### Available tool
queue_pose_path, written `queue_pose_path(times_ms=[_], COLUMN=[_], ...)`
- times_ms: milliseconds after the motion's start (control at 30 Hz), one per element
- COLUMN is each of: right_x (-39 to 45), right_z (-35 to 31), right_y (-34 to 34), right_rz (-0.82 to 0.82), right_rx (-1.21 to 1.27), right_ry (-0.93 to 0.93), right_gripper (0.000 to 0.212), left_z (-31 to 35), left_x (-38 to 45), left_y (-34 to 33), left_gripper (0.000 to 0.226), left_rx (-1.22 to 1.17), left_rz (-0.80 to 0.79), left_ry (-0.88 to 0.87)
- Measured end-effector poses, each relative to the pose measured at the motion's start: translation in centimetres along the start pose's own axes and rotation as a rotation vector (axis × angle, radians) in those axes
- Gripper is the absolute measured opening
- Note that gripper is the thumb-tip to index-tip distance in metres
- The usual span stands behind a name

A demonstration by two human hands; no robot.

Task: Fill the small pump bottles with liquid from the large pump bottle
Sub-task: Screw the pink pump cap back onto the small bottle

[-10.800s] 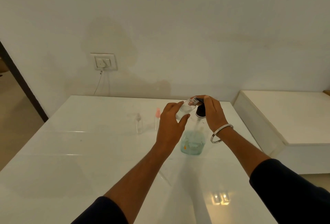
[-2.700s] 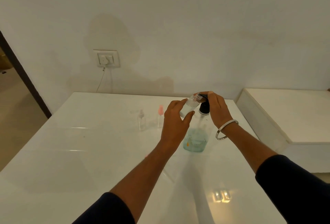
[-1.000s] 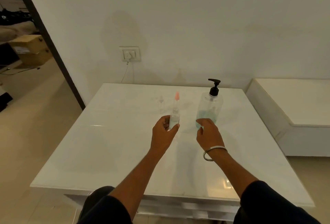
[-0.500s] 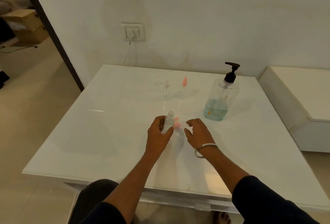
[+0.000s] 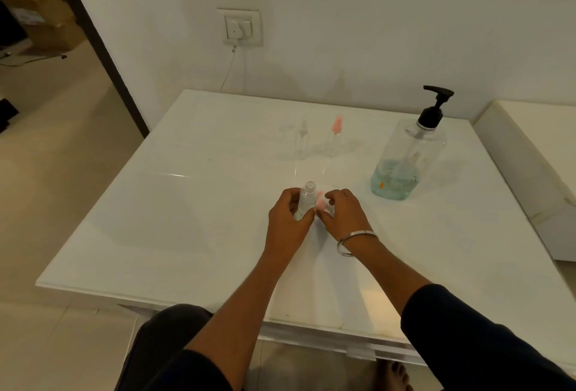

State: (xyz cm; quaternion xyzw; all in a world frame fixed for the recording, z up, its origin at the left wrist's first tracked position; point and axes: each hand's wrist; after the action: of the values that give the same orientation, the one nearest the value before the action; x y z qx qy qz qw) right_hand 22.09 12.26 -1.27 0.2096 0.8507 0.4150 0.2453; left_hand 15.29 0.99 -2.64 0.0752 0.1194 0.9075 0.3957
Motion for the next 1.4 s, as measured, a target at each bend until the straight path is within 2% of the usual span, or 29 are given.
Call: queue_pose_path(times_ms=[300,700,833,1133,1400], right_x=[0.3,-0.4,-1.0,-0.8,-0.7], right_z=[-1.0,-3.2,-4.3,-5.3,-4.5], right_y=[0.8,6.5,7.8,7.0,4.7], right_rz=[0.03,0.24,0.32,0.326,0.235], right_rx=[0.086,0.744,0.874,0.734,0.531], right_ry=[-0.016,0.236,0.347,0.413,0.416], right_gripper=[0.02,0.02,0.017,0.01,0.017], left_z=[0.1,0.4,0.7,0.8,0.5], left_x=[0.0,0.1,0.1,0.2,0.5], left_y=[0.1,0.1,0.1,0.1,0.0], left_gripper=[0.032,0.029,0.026,0.021,0.023], left_rx=[0.007,0.018,0.012,0.025,0.043], left_rz=[-0.002,0.001,-0.002,0.008,0.006], left_ry=[0.001,0.031,0.052,0.064,0.07])
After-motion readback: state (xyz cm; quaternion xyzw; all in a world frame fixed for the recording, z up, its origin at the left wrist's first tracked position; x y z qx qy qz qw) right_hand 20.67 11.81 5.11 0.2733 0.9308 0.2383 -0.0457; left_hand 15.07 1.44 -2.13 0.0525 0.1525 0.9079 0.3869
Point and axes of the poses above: each hand's wrist, its own x-axis towards the middle knuckle, its own y-axis out of the back of the hand, z = x × y, and after that the axes turned 14 degrees about -z, right-handed
